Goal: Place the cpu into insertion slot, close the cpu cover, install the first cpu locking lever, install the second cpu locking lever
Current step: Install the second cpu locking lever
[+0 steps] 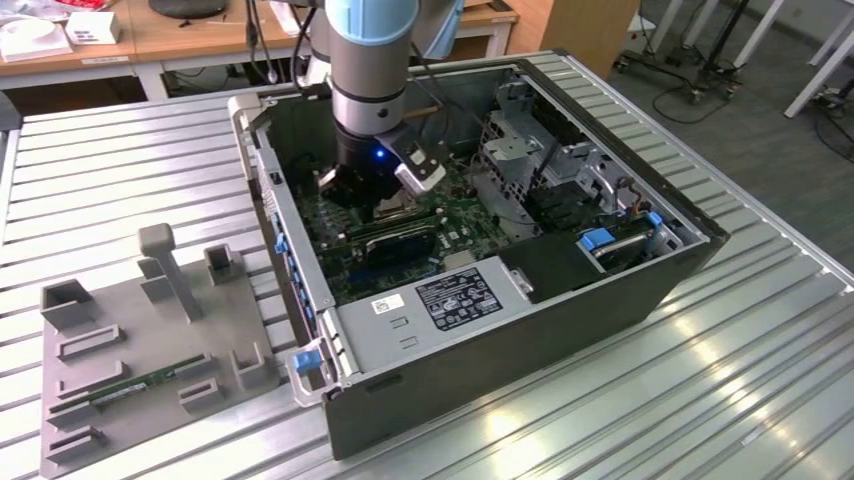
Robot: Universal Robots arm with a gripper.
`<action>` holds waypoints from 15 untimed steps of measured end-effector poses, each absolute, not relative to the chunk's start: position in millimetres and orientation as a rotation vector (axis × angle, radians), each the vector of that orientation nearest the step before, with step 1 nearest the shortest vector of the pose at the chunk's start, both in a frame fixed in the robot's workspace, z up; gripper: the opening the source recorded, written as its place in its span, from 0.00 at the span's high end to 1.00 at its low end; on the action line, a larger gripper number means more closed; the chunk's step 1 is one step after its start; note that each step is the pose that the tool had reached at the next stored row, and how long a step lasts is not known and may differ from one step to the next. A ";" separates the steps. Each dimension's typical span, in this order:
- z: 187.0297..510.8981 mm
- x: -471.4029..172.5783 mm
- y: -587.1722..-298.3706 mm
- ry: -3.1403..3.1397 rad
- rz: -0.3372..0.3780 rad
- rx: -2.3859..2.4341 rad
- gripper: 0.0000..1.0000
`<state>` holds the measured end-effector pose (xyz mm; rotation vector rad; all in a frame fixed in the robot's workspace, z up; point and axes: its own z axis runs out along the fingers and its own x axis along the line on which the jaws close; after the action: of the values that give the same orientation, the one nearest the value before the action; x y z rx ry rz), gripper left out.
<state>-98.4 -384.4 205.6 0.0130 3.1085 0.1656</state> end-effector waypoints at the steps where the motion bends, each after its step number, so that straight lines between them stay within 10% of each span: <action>1: 207.2 -98.4 -384.4 3.108 0.166 0.013 0.89; 15: 246.8 -98.4 -384.4 3.108 0.166 0.013 0.89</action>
<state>-98.4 -384.4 246.8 0.0130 3.1084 0.1658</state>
